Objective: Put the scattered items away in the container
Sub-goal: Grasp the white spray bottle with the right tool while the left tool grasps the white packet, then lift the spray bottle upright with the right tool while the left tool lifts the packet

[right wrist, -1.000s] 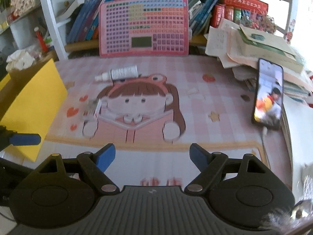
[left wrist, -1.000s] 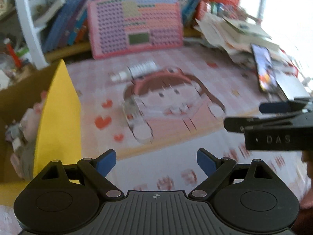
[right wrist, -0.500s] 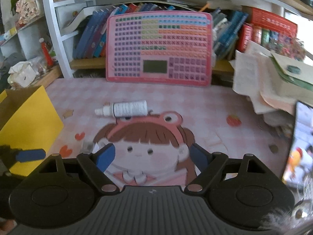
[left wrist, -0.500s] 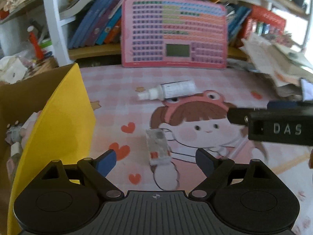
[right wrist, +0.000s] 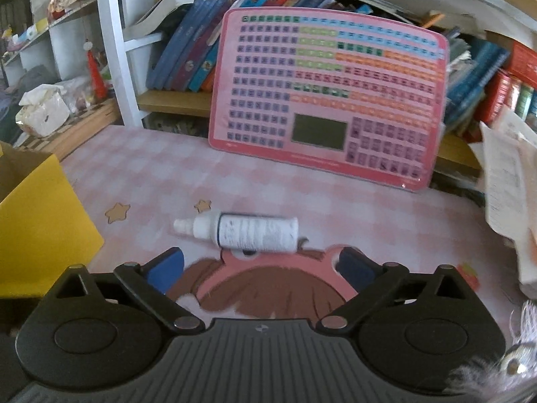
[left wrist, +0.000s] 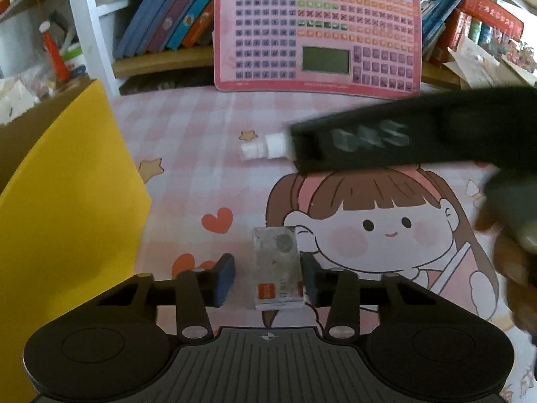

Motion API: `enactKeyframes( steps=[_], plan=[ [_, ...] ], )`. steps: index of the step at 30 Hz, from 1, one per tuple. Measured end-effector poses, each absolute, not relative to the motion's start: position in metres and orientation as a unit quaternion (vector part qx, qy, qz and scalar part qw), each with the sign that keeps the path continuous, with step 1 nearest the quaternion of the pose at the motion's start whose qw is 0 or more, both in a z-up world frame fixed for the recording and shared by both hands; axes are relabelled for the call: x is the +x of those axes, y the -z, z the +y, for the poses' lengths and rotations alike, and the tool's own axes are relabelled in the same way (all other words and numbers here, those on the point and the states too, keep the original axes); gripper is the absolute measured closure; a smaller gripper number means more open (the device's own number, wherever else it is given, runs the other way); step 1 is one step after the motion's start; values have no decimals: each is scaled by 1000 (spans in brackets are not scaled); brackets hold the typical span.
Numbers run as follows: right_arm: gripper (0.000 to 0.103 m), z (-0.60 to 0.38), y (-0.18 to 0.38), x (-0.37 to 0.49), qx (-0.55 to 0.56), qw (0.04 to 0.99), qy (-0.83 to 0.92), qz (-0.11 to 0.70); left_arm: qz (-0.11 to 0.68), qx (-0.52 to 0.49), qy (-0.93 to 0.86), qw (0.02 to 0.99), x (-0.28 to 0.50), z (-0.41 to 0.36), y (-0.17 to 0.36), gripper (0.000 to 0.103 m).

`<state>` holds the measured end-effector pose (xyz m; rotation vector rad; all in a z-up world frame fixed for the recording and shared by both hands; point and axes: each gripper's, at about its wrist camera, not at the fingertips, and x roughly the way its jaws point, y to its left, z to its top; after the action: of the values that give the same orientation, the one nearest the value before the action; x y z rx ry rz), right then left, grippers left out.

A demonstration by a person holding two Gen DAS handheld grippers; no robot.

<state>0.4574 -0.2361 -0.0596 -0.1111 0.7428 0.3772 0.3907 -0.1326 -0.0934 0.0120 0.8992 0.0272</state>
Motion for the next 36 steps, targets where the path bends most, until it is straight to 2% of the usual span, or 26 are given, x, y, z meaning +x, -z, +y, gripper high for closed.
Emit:
enactKeyframes(
  steps=[2,16,27,30,36],
  plan=[
    [0,-229,65,466,-51,915,-184,355,431,10,-7,902,390,-133,94,74],
    [0,-196,99,495,-30,920,-136,366,417,-9,-9,909,364,-113,76,75],
    [0,-206,112,510,-14,919,-153,363,426,-16,-16,905,363,-109,76,75],
    [0,-208,110,510,-51,919,-205,333,422,-15,-15,906,361,-110,74,75],
    [1,-199,113,521,-228,874,-316,290,423,-19,-18,906,362,-110,75,75]
  ],
)
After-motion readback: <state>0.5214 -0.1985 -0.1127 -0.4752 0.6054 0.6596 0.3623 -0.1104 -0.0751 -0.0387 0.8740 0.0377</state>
